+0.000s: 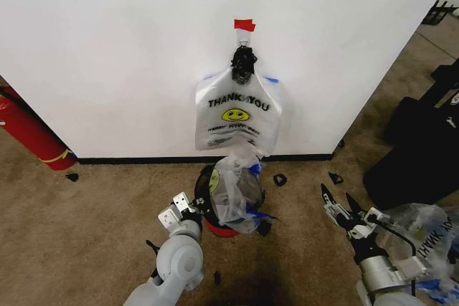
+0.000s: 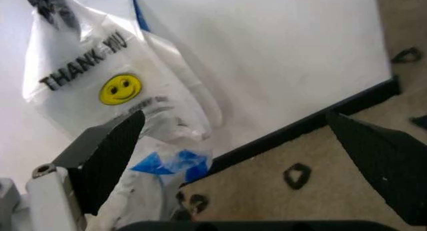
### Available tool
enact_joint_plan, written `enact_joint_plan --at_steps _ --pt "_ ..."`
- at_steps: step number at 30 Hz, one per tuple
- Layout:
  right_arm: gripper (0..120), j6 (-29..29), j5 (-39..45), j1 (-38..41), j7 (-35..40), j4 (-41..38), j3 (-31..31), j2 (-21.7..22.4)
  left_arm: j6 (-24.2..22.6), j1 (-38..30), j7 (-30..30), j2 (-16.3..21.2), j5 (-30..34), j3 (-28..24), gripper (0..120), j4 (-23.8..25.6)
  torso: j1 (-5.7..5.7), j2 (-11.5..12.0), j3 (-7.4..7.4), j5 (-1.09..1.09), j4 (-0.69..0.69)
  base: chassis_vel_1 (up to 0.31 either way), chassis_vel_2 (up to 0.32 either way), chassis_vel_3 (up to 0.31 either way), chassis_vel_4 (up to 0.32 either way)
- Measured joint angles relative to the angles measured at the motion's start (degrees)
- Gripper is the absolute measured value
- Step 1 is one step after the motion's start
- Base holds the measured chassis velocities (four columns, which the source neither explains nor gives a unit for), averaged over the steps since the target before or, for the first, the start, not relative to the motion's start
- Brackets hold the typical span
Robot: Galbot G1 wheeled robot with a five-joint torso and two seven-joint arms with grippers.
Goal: Pick up the garbage bag from the wall and place it over the trash bin.
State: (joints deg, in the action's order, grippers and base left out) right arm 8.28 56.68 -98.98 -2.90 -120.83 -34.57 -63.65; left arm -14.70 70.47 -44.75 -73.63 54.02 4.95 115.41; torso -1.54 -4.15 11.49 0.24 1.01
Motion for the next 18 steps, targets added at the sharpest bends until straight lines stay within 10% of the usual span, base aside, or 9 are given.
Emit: enact_joint_plan --at_steps 11,18 --pt "100 -1.87 7.84 12.38 -10.94 13.08 3.93 6.99 -3.02 3.78 3.69 6.27 -2.96 1.66 63 8.48 0.00 0.00 0.00 -0.01 -0.04 0.000 0.000 0.000 0.000" --pt "100 -4.84 15.14 21.58 -33.48 26.98 8.62 11.09 -2.75 6.28 8.10 10.68 -7.04 3.74 88 14.75 -0.01 0.00 0.00 -0.02 0.00 0.000 0.000 0.000 0.000"
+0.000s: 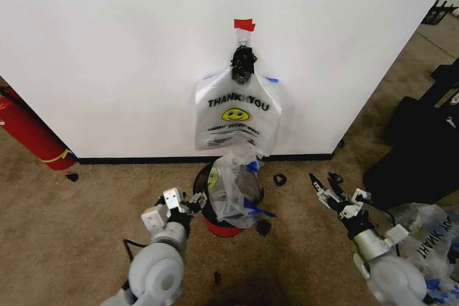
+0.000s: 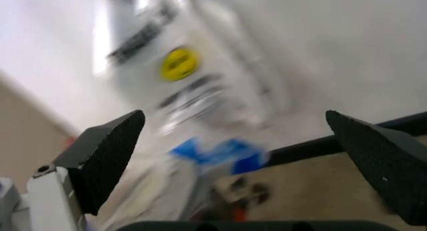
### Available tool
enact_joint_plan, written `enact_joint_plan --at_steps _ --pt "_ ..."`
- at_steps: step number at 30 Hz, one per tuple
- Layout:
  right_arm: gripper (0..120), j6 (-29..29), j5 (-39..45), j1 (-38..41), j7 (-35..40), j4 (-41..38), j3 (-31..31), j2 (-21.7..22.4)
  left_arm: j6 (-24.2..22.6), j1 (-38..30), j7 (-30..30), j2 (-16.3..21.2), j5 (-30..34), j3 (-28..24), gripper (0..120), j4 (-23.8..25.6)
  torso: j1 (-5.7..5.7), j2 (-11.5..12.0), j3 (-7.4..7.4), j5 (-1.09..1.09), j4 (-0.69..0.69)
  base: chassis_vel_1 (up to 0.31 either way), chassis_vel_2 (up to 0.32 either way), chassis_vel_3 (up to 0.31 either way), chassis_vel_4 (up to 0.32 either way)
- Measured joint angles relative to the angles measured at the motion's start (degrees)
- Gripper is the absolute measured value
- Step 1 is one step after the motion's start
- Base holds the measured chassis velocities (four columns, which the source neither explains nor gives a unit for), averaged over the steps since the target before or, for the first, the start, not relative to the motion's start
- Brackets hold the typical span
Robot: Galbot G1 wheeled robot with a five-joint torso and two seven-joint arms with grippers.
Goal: Pick up the garbage bag from the wall and place it over the trash bin.
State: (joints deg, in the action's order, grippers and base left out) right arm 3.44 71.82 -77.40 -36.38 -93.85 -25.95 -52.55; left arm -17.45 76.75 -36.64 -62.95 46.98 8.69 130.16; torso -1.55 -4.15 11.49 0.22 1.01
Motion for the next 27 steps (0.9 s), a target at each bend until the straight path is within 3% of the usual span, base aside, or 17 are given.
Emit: enact_joint_plan --at_steps 3,9,11,15,27 --pt "100 -3.24 0.72 4.01 -11.86 6.88 2.21 0.23 0.52 0.80 2.16 0.78 -1.87 -0.24 99 2.32 0.00 0.00 0.00 -0.02 -0.06 0.000 0.000 0.000 0.000" --pt "100 -7.49 -1.84 6.59 -24.58 14.05 2.96 -2.03 0.62 -1.73 3.78 1.67 -1.41 -3.05 100 2.25 0.00 0.00 0.00 0.00 0.06 0.000 0.000 0.000 0.000" --pt "100 -9.64 -3.65 9.74 -28.22 17.44 4.47 -2.95 0.63 -1.83 3.89 1.71 -1.11 -3.12 100 2.49 0.00 0.00 -0.01 0.00 -0.02 0.000 0.000 0.000 0.000" --pt "100 -10.97 -5.01 14.73 -29.71 21.89 7.56 -4.60 0.67 -1.84 3.98 1.33 -0.92 -3.03 100 3.03 0.00 0.00 0.00 0.00 -0.06 0.000 0.000 0.000 0.000" --pt "100 -12.83 -9.26 26.49 -35.21 35.70 14.49 -9.66 2.49 -0.99 5.82 1.51 -1.11 -1.73 100 3.52 0.01 0.00 0.00 0.01 0.00 0.000 0.000 0.000 0.000"
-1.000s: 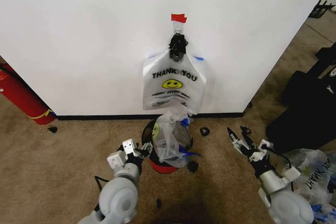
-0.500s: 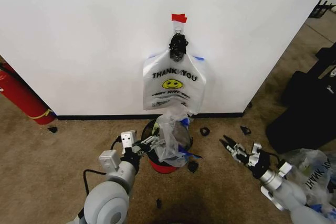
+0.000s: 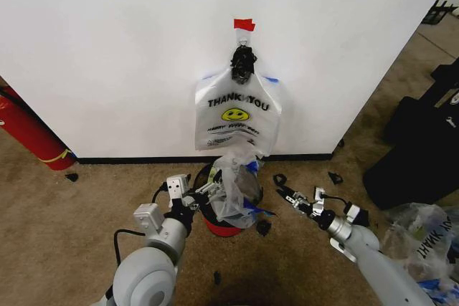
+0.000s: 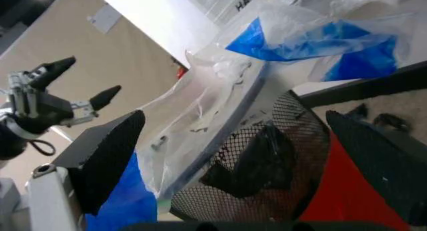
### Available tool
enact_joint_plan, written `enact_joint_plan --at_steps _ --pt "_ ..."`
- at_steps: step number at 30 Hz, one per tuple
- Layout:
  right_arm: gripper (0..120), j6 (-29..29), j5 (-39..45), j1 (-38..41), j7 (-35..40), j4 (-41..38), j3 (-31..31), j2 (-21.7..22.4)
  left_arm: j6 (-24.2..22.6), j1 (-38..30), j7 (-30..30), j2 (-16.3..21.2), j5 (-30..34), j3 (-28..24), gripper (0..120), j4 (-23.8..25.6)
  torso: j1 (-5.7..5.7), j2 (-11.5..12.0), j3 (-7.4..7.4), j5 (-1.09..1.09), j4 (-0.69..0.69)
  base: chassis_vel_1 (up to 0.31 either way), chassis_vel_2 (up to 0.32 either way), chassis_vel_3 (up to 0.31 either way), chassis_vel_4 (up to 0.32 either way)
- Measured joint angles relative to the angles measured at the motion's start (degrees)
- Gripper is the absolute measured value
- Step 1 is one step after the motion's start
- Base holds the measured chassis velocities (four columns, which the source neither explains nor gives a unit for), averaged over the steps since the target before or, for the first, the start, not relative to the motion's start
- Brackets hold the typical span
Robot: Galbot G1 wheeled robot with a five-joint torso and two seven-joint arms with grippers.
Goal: Pick up the garbage bag from the wall and place it over the trash bin.
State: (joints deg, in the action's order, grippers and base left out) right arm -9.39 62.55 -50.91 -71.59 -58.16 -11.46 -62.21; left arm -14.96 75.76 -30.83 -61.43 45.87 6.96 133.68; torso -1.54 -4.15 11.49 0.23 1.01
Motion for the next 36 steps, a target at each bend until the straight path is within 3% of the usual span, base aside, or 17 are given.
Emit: enact_joint_plan --at_steps 13,25,32,36 --pt "98 -1.11 -1.68 7.17 -6.78 9.03 1.66 -3.82 0.13 0.37 0.23 -0.54 -0.75 -0.06 100 -1.33 0.00 0.00 0.00 0.00 -0.03 0.000 0.000 0.000 0.000" --pt "62 -0.78 -5.77 9.01 -8.11 12.06 1.86 -6.26 0.50 1.41 0.37 -1.39 -2.07 -0.03 100 -1.16 0.00 0.00 0.00 0.00 -0.03 0.000 0.000 0.000 0.000" --pt "32 -0.50 -6.37 7.76 -8.14 10.88 1.41 -5.31 0.66 2.96 0.63 -1.81 -3.50 0.05 100 -0.13 0.00 0.00 0.00 -0.01 -0.02 0.000 0.000 0.000 0.000" --pt "25 -0.41 -6.71 8.03 -8.08 11.03 1.25 -5.52 0.82 2.34 0.63 -1.19 -3.18 0.08 100 -0.43 0.00 0.00 -0.01 0.00 -0.02 0.000 0.000 0.000 0.000"
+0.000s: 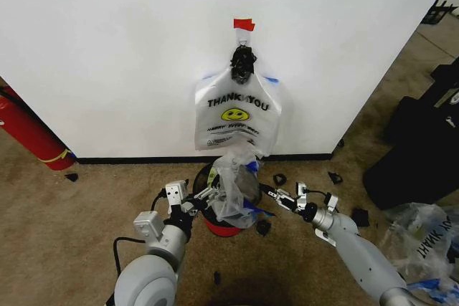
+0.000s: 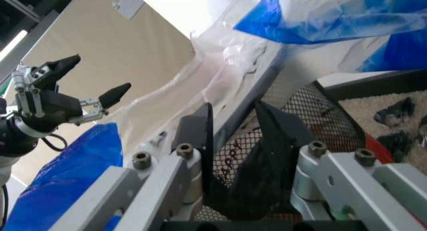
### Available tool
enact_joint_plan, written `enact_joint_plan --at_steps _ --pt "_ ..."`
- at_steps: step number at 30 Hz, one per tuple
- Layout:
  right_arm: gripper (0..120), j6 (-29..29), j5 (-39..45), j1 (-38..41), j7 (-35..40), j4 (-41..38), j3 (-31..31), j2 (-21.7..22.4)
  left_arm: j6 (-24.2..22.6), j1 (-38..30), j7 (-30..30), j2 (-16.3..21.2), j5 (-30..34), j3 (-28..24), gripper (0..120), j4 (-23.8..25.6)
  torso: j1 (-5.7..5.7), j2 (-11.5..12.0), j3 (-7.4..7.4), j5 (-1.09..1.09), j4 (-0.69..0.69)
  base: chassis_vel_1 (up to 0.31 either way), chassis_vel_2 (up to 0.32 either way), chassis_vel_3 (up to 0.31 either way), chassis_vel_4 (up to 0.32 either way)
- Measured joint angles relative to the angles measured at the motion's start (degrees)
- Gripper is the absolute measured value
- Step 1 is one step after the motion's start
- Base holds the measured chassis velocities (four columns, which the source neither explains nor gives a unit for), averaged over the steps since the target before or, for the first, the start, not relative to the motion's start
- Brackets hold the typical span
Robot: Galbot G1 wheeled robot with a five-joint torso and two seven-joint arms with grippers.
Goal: Pick up the garbage bag from the wall and place it over the trash bin.
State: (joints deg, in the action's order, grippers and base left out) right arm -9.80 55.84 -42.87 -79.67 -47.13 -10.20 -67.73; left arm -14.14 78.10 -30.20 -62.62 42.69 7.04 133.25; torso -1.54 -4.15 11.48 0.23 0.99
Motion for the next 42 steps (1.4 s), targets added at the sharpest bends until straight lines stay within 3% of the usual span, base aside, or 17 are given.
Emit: enact_joint_plan --at_steps 9,14,24,37,40,42 --pt "20 0.27 -0.37 -0.28 0.42 -0.14 -0.47 0.06 0.12 -0.02 -0.10 -0.43 0.23 -0.05 100 -0.03 0.00 0.00 0.00 -0.01 0.00 0.000 0.000 0.000 0.000" --pt "0 0.65 -0.38 -0.65 0.85 -0.25 -0.80 0.76 0.12 -0.25 -0.12 -0.41 0.44 -0.12 100 -0.03 0.00 0.00 0.00 0.00 0.00 0.000 0.000 0.000 0.000" --pt "1 1.50 -0.16 -1.28 1.19 0.51 -1.94 1.10 0.09 -0.26 -0.10 -0.42 0.49 -0.55 100 -0.09 0.00 0.00 0.00 0.00 0.00 0.000 0.000 0.000 0.000" --pt "49 1.28 -2.27 1.33 -3.46 5.63 -2.32 -0.37 -0.09 -0.15 -0.12 0.38 0.66 -0.15 100 0.23 0.00 0.00 0.00 0.00 0.00 0.000 0.000 0.000 0.000" --pt "52 1.29 -2.47 1.51 -3.51 5.88 -2.31 -0.55 -0.09 -0.20 -0.12 0.39 0.69 -0.15 100 0.23 0.00 0.00 0.00 0.00 0.00 0.000 0.000 0.000 0.000" --pt "67 1.32 -3.02 2.08 -3.59 6.60 -2.24 -1.01 -0.10 -0.34 -0.13 0.40 0.76 -0.16 100 0.18 0.00 0.00 0.00 0.00 -0.01 0.000 0.000 0.000 0.000"
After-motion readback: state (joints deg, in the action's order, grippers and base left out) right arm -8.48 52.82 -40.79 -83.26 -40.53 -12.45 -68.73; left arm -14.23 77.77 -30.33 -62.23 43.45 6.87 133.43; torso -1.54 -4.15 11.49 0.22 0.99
